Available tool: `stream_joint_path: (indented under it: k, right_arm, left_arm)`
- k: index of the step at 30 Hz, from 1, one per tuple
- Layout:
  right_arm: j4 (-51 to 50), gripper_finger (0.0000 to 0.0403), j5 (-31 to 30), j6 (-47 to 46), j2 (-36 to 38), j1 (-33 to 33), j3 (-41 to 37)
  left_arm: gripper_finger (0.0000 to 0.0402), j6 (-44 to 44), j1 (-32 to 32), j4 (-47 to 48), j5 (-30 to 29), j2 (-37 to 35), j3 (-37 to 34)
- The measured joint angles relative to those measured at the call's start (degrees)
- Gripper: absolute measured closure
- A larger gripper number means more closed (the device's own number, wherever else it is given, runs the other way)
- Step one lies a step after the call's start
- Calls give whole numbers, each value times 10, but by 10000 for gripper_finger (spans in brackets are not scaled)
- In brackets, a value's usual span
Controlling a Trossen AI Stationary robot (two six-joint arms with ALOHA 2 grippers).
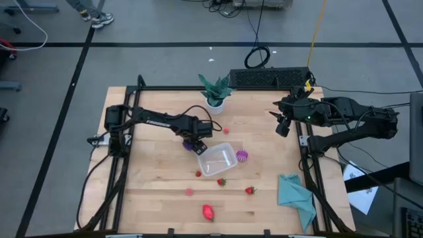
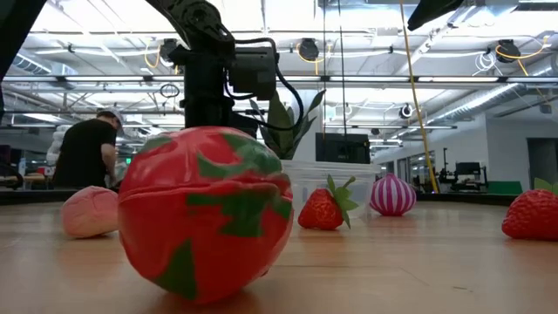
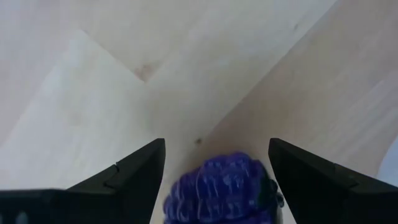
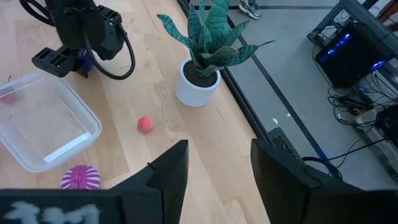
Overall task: Pick and placing Produce into tupperware
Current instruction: Put the grapes into the transparent bin
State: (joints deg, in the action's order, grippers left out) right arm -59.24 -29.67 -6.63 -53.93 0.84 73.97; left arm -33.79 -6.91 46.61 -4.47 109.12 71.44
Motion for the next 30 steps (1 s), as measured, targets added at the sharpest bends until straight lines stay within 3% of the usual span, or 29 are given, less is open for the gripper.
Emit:
stream_joint_path:
  k: [10,18,22,30]
  right_arm:
    - [0,238,0,0,0,0,0]
    - [0,238,0,-1,0,0,0]
    - [-2,238,0,-2,0,0,0]
    - [-2,238,0,-18,0,0,-1]
  left_arm:
    - [110,98,-22,-14,0,-23,0]
    - [110,147,-34,38,-1,-120,0]
    - [110,184,-2,73,0,-150,0]
    - [110,258,85,68,-17,-136,-29]
